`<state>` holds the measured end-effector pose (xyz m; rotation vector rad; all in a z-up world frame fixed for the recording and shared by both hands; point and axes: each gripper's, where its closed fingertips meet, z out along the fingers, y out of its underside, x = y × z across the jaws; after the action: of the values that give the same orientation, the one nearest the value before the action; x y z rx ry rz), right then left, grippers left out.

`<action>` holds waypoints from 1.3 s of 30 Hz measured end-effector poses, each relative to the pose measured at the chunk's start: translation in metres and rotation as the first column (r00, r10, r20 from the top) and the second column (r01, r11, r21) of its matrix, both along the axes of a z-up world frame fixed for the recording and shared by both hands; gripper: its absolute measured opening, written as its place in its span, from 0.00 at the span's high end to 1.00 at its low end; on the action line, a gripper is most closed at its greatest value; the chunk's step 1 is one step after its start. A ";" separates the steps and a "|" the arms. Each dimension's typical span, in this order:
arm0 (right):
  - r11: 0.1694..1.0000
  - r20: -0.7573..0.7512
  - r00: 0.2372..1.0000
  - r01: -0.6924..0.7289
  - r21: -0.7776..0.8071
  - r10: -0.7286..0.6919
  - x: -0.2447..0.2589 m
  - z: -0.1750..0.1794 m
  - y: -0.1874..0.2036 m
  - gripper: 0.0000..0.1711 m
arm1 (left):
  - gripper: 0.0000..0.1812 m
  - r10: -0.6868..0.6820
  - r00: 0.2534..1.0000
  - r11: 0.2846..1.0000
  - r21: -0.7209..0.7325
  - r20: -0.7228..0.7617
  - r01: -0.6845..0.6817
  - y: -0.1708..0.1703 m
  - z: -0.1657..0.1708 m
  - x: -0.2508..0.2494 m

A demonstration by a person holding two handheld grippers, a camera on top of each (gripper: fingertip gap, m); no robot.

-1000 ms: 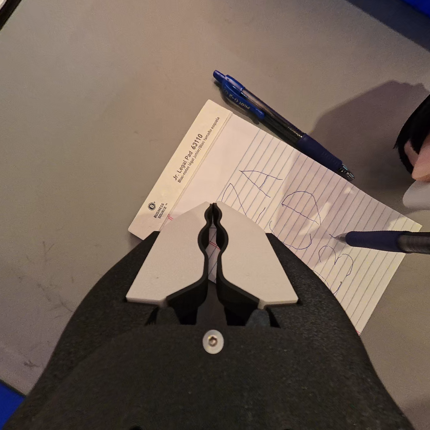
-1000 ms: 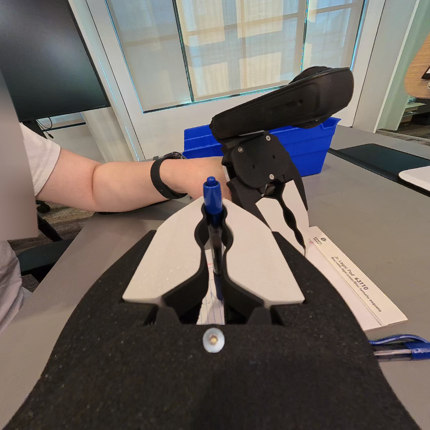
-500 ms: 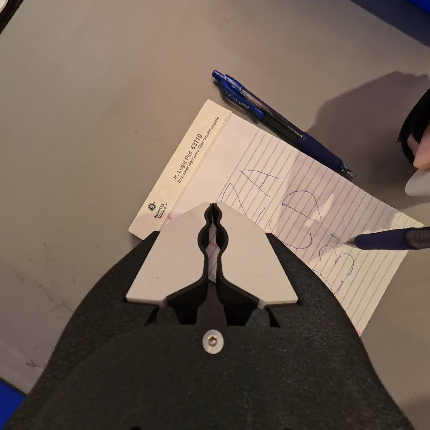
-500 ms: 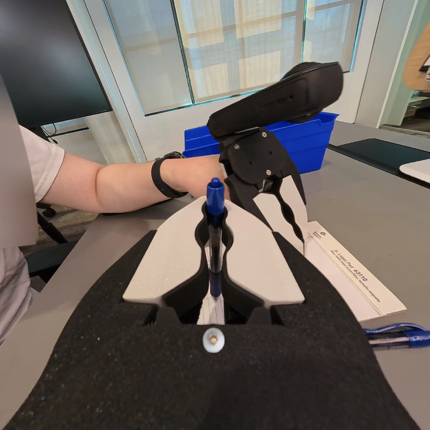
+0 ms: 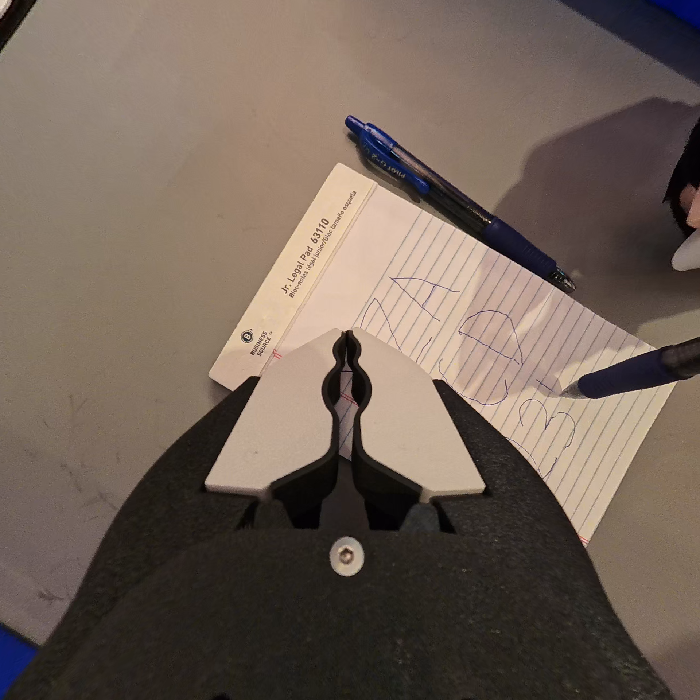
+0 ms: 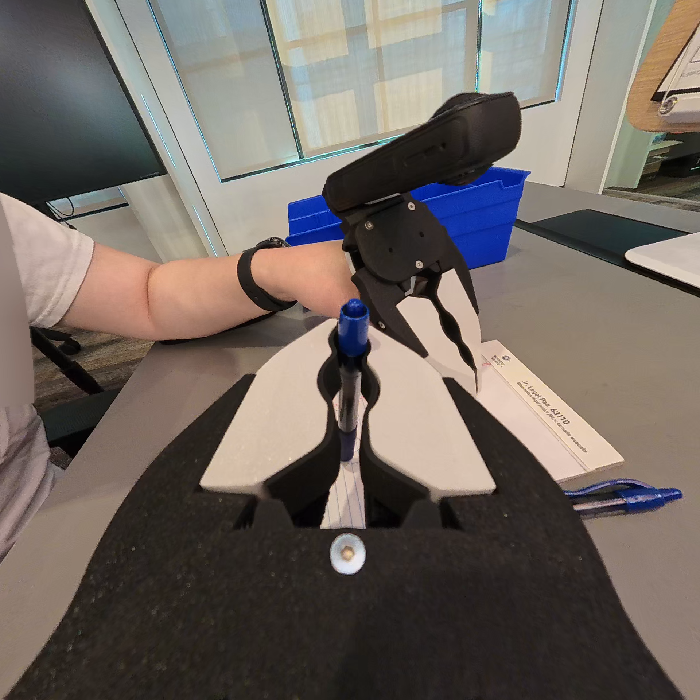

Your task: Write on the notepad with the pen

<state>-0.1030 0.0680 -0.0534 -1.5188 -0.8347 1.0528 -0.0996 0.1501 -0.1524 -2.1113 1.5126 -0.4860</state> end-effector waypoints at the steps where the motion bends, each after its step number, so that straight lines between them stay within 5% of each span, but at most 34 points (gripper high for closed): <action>1: 1.000 0.003 1.000 0.001 -0.001 -0.001 0.000 0.000 0.000 0.97 | 1.00 0.000 1.000 1.000 0.000 0.000 0.000 0.000 0.000 0.000; 39: 0.997 0.129 0.991 0.050 -0.062 -0.041 0.022 -0.007 -0.003 0.97 | 1.00 -0.002 1.000 1.000 -0.013 0.010 0.002 0.000 0.000 0.000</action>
<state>-0.0812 0.0652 -0.0605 -1.6665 -0.8564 0.9658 -0.0999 0.1498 -0.1524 -2.1139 1.5100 -0.5081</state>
